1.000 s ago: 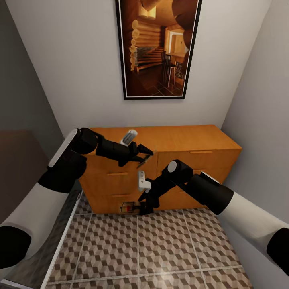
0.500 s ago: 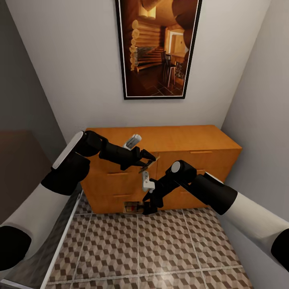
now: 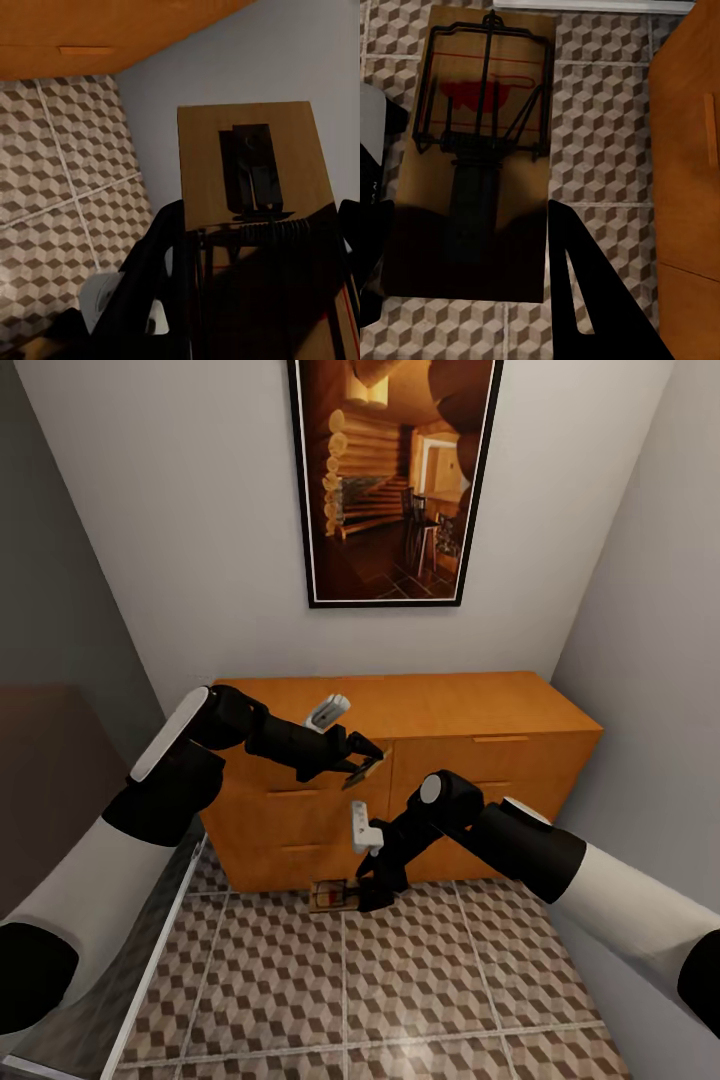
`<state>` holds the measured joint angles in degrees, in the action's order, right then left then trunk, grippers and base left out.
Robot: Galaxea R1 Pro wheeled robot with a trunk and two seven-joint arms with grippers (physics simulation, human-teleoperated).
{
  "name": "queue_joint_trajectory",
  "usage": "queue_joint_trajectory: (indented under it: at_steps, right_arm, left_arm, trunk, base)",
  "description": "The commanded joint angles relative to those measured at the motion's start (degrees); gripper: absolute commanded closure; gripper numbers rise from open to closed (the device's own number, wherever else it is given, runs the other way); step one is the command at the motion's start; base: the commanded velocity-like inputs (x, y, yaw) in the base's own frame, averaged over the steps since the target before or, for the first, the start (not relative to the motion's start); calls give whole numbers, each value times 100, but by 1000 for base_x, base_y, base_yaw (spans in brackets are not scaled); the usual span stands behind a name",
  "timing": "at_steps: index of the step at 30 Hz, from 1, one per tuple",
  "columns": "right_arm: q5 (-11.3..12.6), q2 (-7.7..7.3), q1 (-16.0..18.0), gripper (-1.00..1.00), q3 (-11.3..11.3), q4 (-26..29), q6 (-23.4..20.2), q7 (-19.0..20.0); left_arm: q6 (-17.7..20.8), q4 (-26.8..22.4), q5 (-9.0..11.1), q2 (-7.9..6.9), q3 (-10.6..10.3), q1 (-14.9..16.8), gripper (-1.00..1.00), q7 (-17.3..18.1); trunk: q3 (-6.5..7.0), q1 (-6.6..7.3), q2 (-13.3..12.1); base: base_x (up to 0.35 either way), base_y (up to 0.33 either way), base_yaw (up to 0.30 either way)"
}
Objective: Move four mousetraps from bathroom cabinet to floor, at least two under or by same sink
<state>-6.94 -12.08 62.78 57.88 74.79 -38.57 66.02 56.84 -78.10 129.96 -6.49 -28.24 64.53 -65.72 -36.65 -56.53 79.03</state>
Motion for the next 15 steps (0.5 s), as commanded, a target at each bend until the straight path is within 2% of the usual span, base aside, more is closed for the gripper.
queue_joint_trajectory:
  at_steps: [1, 6, 10, 15]
  right_arm:
    - [-17, 0, 4, 100, 10, 10, -63, 25]
    - [-14, 3, -16, 100, 20, 10, -64, 25]
    - [-17, 4, -26, 100, 22, 10, -65, 25]
    - [-18, 10, -29, 100, 59, 10, -70, 21]
  left_arm:
    - [11, -3, 37, -2, -1, 7, 100, -53]
    - [4, -4, 5, -9, 9, 7, 100, -55]
    - [3, -4, -227, -3, 19, 7, 100, -48]
    - [2, -4, -312, -2, 16, 7, 100, -46]
  trunk:
    - [-6, 0, 3]
    - [-6, 0, 3]
    - [-6, 0, 3]
    - [-6, 0, 3]
  base:
    - [0, 0, 0]
    - [0, 0, 0]
    - [0, 0, 0]
    - [0, 0, 0]
